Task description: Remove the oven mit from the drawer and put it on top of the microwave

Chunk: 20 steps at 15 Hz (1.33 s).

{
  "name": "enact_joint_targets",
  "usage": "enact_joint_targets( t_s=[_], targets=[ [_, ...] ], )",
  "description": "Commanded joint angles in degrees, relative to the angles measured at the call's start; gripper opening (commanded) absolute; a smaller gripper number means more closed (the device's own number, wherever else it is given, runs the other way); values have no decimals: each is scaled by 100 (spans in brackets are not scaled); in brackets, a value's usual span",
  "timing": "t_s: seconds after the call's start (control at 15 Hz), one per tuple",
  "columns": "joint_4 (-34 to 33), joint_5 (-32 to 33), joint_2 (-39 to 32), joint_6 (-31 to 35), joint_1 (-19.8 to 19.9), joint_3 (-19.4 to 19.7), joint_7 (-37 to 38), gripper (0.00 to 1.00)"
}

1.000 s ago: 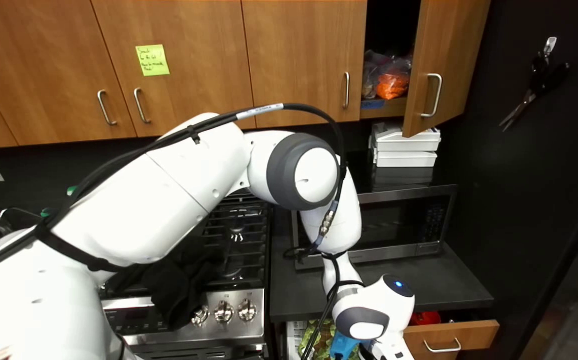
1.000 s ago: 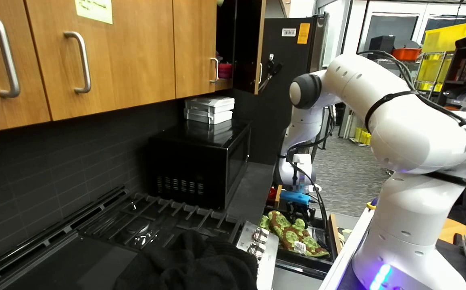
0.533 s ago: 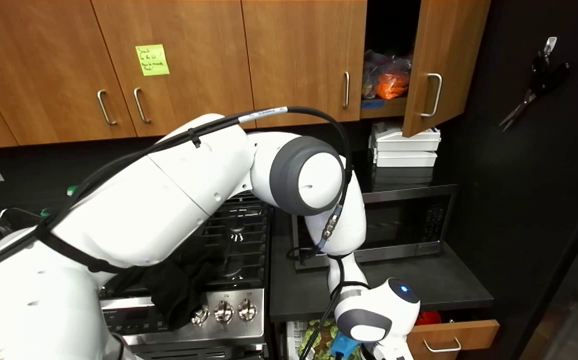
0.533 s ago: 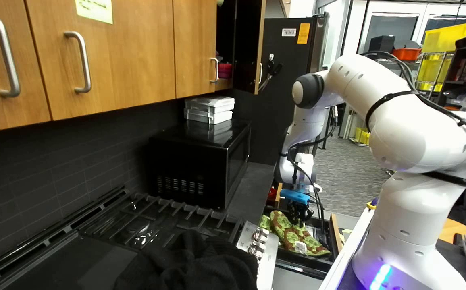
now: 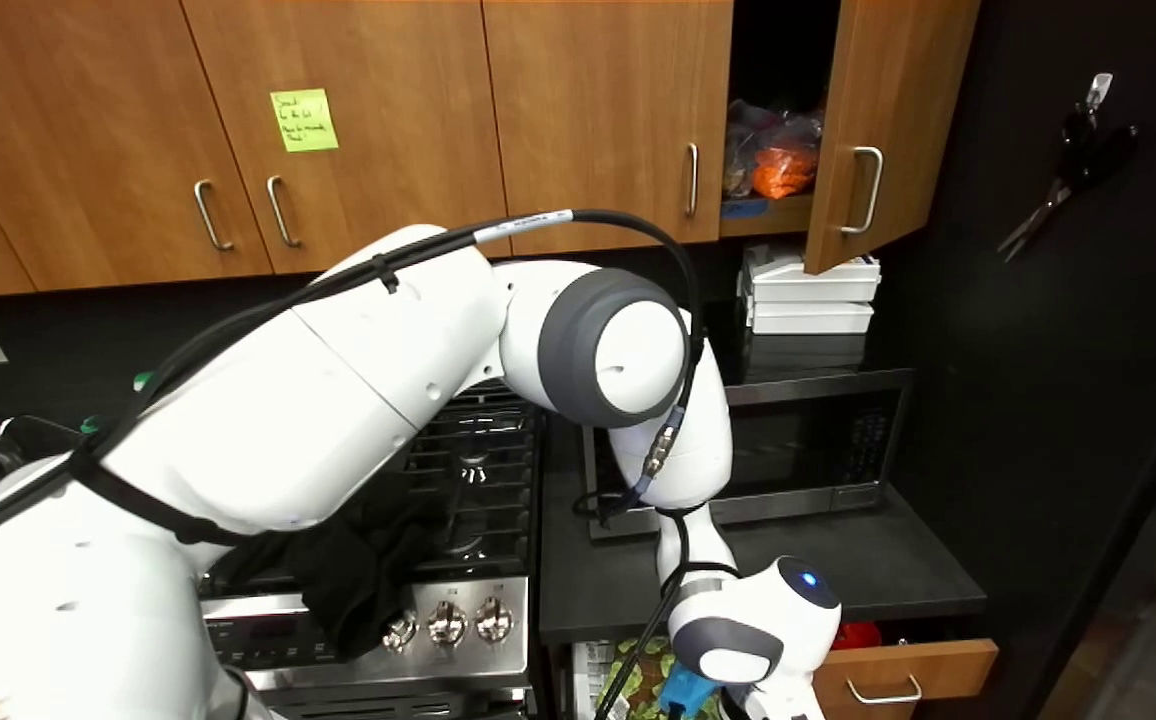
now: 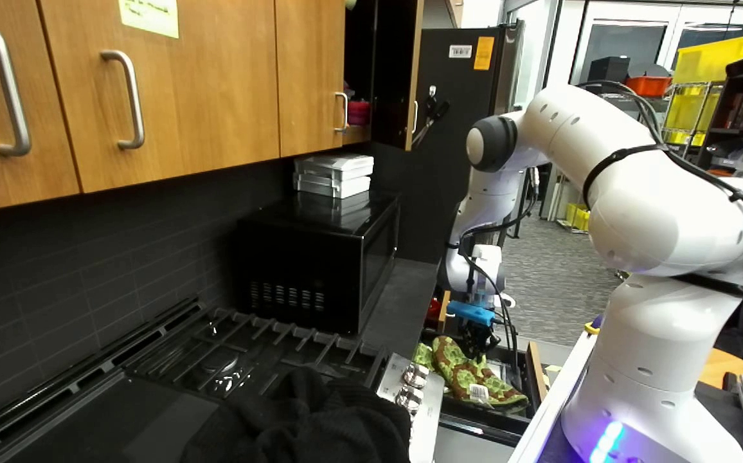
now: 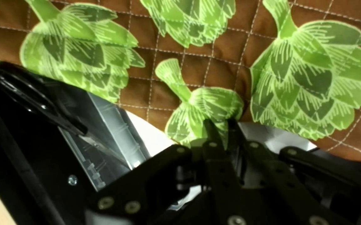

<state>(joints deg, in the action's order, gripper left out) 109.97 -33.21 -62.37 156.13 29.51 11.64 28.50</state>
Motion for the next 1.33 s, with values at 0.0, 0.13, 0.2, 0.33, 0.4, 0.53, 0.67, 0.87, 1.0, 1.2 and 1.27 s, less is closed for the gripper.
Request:
enact_joint_targets(
  t_s=[0.0, 0.13, 0.2, 0.33, 0.4, 0.53, 0.67, 0.87, 1.0, 1.2, 1.27],
  targets=[
    [615, -75, 436, -20, -343, 176, 4, 2],
    [995, -44, 738, 52, -533, 287, -15, 2],
    [1186, -40, 915, 84, -594, 324, -49, 2],
    [1583, 4, 1269, 161, -735, 421, -118, 2],
    [1765, 21, 1456, 166, -763, 448, -172, 2],
    [2109, 28, 1838, 168, -773, 458, -309, 2],
    [2468, 67, 2238, 158, -807, 493, -438, 2],
    [3038, 129, 2881, 284, -881, 585, -576, 2],
    [3426, 160, 3324, 449, -956, 678, -624, 2],
    [3873, 460, 3810, 591, -1226, 1020, -428, 2],
    [4050, 597, 4050, 658, -1287, 1142, -393, 2]
  ],
)
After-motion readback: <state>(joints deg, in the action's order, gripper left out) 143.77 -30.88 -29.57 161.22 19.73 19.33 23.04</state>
